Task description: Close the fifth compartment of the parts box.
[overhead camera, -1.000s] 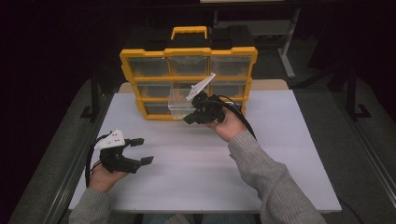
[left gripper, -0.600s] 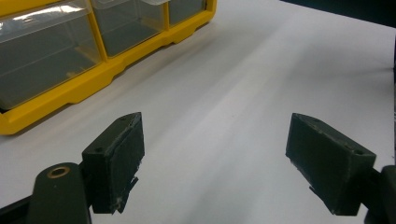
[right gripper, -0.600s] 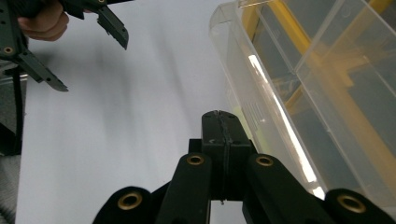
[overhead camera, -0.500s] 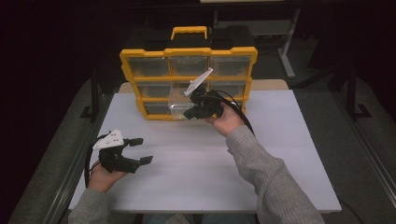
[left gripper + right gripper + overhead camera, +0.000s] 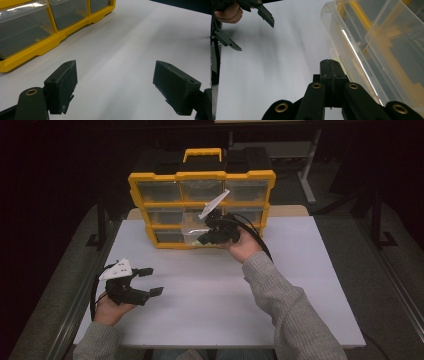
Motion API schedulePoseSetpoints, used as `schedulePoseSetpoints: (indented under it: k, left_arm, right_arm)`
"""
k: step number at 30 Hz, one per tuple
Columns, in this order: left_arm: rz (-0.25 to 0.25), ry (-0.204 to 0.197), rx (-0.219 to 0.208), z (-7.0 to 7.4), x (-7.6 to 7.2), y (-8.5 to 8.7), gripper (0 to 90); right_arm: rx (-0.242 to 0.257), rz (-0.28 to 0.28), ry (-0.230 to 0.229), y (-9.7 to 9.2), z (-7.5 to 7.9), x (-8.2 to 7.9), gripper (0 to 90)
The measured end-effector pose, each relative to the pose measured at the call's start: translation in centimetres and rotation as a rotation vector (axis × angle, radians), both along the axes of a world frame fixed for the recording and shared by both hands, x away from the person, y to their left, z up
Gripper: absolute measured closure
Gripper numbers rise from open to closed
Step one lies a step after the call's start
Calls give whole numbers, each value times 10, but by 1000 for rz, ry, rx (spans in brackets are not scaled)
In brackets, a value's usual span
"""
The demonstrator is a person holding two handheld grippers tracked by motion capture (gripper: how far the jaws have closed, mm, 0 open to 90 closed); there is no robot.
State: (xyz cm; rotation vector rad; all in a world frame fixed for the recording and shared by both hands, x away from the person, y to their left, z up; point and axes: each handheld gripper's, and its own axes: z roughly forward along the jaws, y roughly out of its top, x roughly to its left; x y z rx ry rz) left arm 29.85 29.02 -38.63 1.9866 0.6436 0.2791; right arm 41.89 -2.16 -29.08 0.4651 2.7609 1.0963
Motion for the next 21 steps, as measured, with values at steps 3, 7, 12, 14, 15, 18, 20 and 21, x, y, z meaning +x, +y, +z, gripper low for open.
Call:
schedulePoseSetpoints:
  k: [3, 7, 12, 14, 15, 18, 20, 21]
  left_arm:
    - [-1, -1, 0, 0, 0, 0, 195]
    - [-2, -3, 1, 0, 0, 0, 195]
    - [-1, -3, 0, 0, 0, 0, 195]
    - [-1, -3, 1, 0, 0, 0, 196]
    - [-1, -3, 2, 0, 0, 0, 196]
    - [-3, -8, 4, 0, 0, 0, 196]
    - [0, -2, 1, 0, 0, 0, 196]
    - [-2, -5, 3, 0, 0, 0, 197]
  right_arm:
    - [-2, -6, 8, 0, 1, 1, 888]
    - [-6, -9, 5, 0, 1, 4, 888]
    - [-7, -11, -1, 1, 2, 7, 888]
    - [-5, -15, 4, 1, 2, 8, 888]
    - [-4, -15, 4, 1, 2, 9, 888]
    - [-6, -16, 1, 0, 2, 11, 888]
    - [-6, -21, 6, 0, 2, 12, 888]
    - [-7, -21, 5, 0, 2, 12, 888]
